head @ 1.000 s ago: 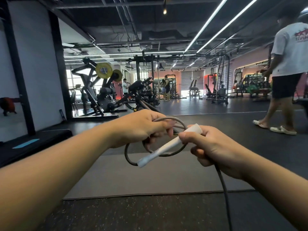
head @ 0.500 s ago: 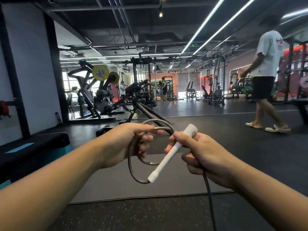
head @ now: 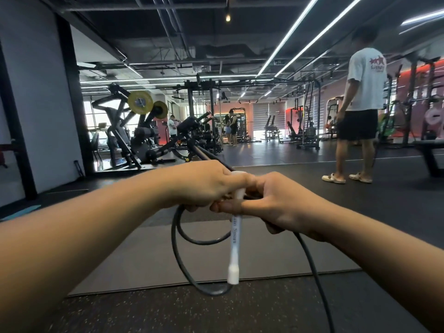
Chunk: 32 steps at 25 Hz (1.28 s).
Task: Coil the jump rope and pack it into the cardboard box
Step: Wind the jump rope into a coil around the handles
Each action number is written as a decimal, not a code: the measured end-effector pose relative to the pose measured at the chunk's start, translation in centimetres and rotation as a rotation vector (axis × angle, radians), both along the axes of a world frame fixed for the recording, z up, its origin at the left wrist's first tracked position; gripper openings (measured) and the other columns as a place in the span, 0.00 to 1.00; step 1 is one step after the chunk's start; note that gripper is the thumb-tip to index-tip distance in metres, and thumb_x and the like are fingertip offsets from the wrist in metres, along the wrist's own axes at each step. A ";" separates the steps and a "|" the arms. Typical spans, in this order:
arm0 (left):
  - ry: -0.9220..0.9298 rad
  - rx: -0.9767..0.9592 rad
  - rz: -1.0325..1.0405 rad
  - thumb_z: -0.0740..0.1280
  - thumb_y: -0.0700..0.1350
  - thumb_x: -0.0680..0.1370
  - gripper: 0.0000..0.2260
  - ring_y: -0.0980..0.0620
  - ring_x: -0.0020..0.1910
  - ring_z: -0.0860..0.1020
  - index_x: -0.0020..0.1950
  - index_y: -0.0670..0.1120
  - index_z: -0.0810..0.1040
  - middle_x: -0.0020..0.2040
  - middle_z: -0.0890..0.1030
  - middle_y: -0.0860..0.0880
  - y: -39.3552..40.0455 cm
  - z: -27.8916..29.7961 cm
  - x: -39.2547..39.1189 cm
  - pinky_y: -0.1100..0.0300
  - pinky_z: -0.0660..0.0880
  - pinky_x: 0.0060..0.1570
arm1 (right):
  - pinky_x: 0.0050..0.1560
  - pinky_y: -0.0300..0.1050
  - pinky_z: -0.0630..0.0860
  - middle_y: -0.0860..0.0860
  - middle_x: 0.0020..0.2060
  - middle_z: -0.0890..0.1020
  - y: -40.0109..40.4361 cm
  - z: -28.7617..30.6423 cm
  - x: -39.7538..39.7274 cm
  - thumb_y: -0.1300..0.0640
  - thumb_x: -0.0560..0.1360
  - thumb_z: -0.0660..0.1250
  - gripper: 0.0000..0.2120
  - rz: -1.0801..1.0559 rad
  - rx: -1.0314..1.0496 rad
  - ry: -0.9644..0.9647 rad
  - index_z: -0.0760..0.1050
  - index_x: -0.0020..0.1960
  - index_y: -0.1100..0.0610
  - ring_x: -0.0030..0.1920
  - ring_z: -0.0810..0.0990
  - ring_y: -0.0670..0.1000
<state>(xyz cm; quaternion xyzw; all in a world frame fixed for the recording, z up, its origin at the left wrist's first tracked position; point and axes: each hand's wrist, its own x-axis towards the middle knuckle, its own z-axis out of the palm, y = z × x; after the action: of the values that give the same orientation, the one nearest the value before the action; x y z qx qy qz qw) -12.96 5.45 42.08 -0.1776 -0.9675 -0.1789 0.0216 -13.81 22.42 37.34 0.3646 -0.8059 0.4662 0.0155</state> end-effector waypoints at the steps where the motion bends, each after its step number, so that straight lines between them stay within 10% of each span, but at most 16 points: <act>1: 0.051 0.002 -0.022 0.59 0.62 0.80 0.24 0.51 0.26 0.71 0.39 0.46 0.82 0.27 0.76 0.51 -0.4 -0.5 -0.2 0.59 0.70 0.28 | 0.24 0.42 0.61 0.50 0.28 0.76 0.2 0.0 -0.2 0.42 0.70 0.77 0.15 -0.041 0.049 0.013 0.86 0.44 0.54 0.24 0.63 0.47; 8: -0.111 0.472 0.020 0.63 0.55 0.81 0.19 0.57 0.23 0.64 0.46 0.43 0.86 0.27 0.71 0.51 -6.2 -1.5 0.0 0.65 0.60 0.23 | 0.33 0.48 0.75 0.53 0.25 0.74 7.4 2.0 -2.1 0.35 0.67 0.75 0.26 -0.302 0.237 -0.035 0.71 0.30 0.56 0.27 0.75 0.53; 12: -0.075 1.077 0.052 0.64 0.55 0.80 0.21 0.56 0.24 0.58 0.51 0.38 0.85 0.28 0.68 0.50 -7.1 -2.3 0.0 0.64 0.53 0.23 | 0.30 0.43 0.73 0.55 0.25 0.70 9.6 1.3 -2.6 0.30 0.67 0.71 0.30 -0.512 0.133 0.007 0.69 0.30 0.56 0.25 0.71 0.53; 16: -0.023 1.805 -0.064 0.62 0.51 0.82 0.17 0.58 0.21 0.61 0.56 0.38 0.81 0.29 0.72 0.50 -2.8 -4.0 -0.7 0.67 0.61 0.20 | 0.32 0.44 0.61 0.49 0.33 0.64 5.8 -0.8 -2.9 0.27 0.62 0.73 0.37 -0.044 -0.397 -0.355 0.84 0.52 0.59 0.31 0.61 0.48; 20: -0.047 2.227 -0.044 0.60 0.48 0.84 0.12 0.57 0.21 0.66 0.44 0.43 0.75 0.31 0.74 0.49 1.5 -4.9 -1.0 0.66 0.67 0.22 | 0.32 0.40 0.63 0.48 0.38 0.70 0.3 -3.3 -2.4 0.27 0.54 0.78 0.51 0.200 -0.683 -0.410 0.78 0.66 0.59 0.32 0.64 0.45; 25: -0.064 2.087 0.026 0.60 0.47 0.83 0.12 0.53 0.33 0.79 0.46 0.44 0.79 0.36 0.80 0.48 3.6 -7.8 0.0 0.57 0.76 0.40 | 0.26 0.37 0.60 0.47 0.27 0.72 -4.1 -4.0 -0.8 0.40 0.77 0.66 0.18 -0.051 -0.781 -0.344 0.80 0.44 0.56 0.24 0.61 0.44; 29: -0.074 1.973 0.015 0.66 0.44 0.80 0.15 0.49 0.37 0.83 0.63 0.35 0.75 0.39 0.82 0.43 2.1 -9.1 1.0 0.54 0.82 0.44 | 0.22 0.37 0.59 0.54 0.28 0.73 -3.2 -2.9 -1.1 0.41 0.82 0.60 0.22 -0.094 -0.650 -0.292 0.73 0.40 0.58 0.19 0.65 0.42; 32: -0.002 1.687 0.131 0.77 0.50 0.67 0.40 0.45 0.48 0.85 0.76 0.50 0.63 0.50 0.82 0.45 0.6 -9.8 1.1 0.48 0.83 0.48 | 0.23 0.37 0.58 0.59 0.33 0.76 -2.7 -2.1 -0.9 0.45 0.83 0.60 0.21 -0.079 -0.526 -0.258 0.71 0.38 0.58 0.19 0.63 0.44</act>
<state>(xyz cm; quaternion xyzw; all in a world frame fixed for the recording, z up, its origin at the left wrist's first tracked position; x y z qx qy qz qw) -11.85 6.10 32.32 -0.0455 -0.5183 -0.8396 0.1562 -14.75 19.74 35.24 0.2543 -0.6664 0.7005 0.0249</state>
